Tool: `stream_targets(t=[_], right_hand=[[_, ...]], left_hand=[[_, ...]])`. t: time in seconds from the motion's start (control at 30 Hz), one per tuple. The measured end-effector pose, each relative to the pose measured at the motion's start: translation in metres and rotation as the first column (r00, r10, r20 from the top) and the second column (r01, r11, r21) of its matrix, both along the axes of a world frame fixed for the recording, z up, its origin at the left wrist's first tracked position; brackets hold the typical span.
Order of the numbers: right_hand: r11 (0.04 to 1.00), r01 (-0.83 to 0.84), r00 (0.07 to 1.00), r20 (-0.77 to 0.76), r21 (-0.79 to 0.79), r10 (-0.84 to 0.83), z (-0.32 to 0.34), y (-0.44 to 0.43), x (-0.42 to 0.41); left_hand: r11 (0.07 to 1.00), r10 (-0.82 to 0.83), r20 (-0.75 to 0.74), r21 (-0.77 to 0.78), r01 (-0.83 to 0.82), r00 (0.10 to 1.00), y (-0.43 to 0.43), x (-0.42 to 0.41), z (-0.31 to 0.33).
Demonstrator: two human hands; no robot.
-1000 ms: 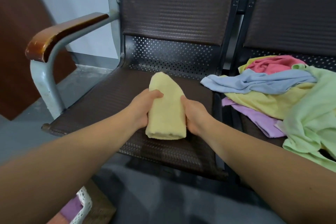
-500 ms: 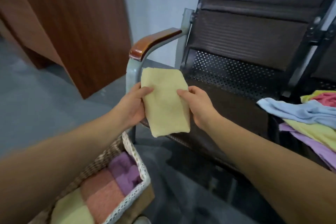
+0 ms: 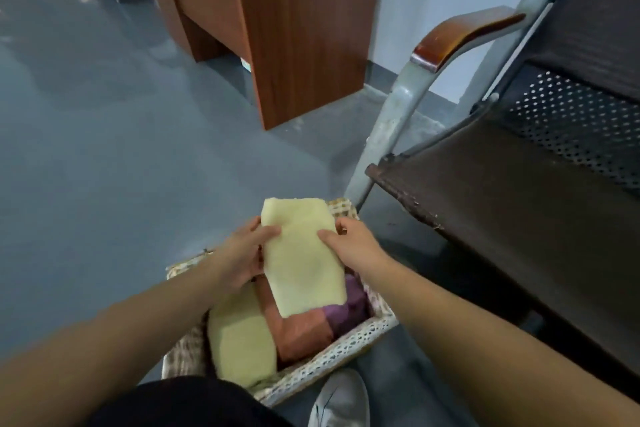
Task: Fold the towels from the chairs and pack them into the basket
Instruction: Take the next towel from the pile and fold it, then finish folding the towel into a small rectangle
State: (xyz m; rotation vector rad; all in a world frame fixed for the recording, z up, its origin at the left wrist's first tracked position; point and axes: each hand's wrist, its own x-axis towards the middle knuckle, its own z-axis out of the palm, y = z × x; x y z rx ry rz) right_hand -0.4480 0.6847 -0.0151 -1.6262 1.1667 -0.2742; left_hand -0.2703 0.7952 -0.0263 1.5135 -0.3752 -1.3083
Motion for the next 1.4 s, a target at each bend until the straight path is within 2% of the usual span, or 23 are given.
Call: stream_targets(t=[0.13,0.23,0.33,0.43,0.5,0.63,0.73,0.83,0.93,1.0,1.07,1.17,1.23,1.33,1.4], right_hand=[[0.990,-0.048,0.986,-0.150,0.134,0.068,-0.053,0.010,0.010],[0.968,-0.036,0.979,-0.184,0.250,0.084,-0.078,0.016,0.010],[0.975,-0.072,0.962,-0.242,0.210,0.123,-0.099,0.019,0.011],[0.982,-0.029,0.980,-0.187,0.184,0.064,-0.110,0.022,0.018],[0.973,0.012,0.986,-0.166,0.229,0.027,-0.116,0.024,0.021],[0.946,-0.110,0.928,-0.310,0.303,0.207,-0.134,0.026,0.019],[0.945,-0.159,0.900,-0.352,0.285,0.257,-0.135,0.025,0.015],[0.926,-0.335,0.808,-0.453,0.173,0.377,-0.133,0.029,0.011],[0.929,-0.369,0.780,-0.530,0.042,0.333,-0.119,0.030,0.013],[0.928,-0.367,0.807,-0.515,-0.056,0.289,-0.100,0.028,0.017],[0.921,-0.363,0.839,-0.479,-0.140,0.258,-0.070,0.026,0.018],[0.888,-0.361,0.880,-0.419,-0.284,0.224,-0.019,0.019,0.011],[0.865,-0.353,0.897,-0.390,-0.355,0.206,0.022,0.013,-0.002],[0.841,-0.290,0.924,-0.363,-0.458,0.121,0.083,0.003,-0.037],[0.825,-0.225,0.942,-0.331,-0.518,0.049,0.122,-0.004,-0.073]], left_hand=[[0.999,0.013,-0.068,0.045,-0.010,0.998,0.026,0.001,-0.046],[0.995,0.021,-0.039,0.094,-0.017,0.999,0.038,-0.007,-0.068],[0.981,0.015,-0.022,0.195,-0.011,1.000,0.048,-0.011,-0.088],[0.973,0.139,-0.037,0.193,-0.129,0.990,0.041,-0.001,-0.109],[0.955,0.200,-0.006,0.225,-0.194,0.980,0.032,0.003,-0.122],[0.916,0.118,0.070,0.378,-0.136,0.991,0.030,0.005,-0.152],[0.869,0.093,0.122,0.474,-0.141,0.988,0.031,0.009,-0.164],[0.833,0.083,0.155,0.531,-0.154,0.984,0.023,0.004,-0.147],[0.784,-0.121,0.227,0.619,-0.047,0.966,0.017,0.003,-0.120],[0.747,-0.319,0.306,0.663,0.040,0.897,0.015,0.006,-0.093],[0.725,-0.495,0.388,0.677,0.124,0.777,0.011,0.007,-0.056],[0.729,-0.656,0.560,0.644,0.232,0.506,-0.004,0.001,0.008],[0.780,-0.624,0.689,0.577,0.242,0.369,-0.014,-0.008,0.058],[0.867,-0.488,0.831,0.424,0.263,0.268,-0.031,-0.027,0.123],[0.890,-0.398,0.896,0.325,0.320,0.198,-0.044,-0.053,0.166]])
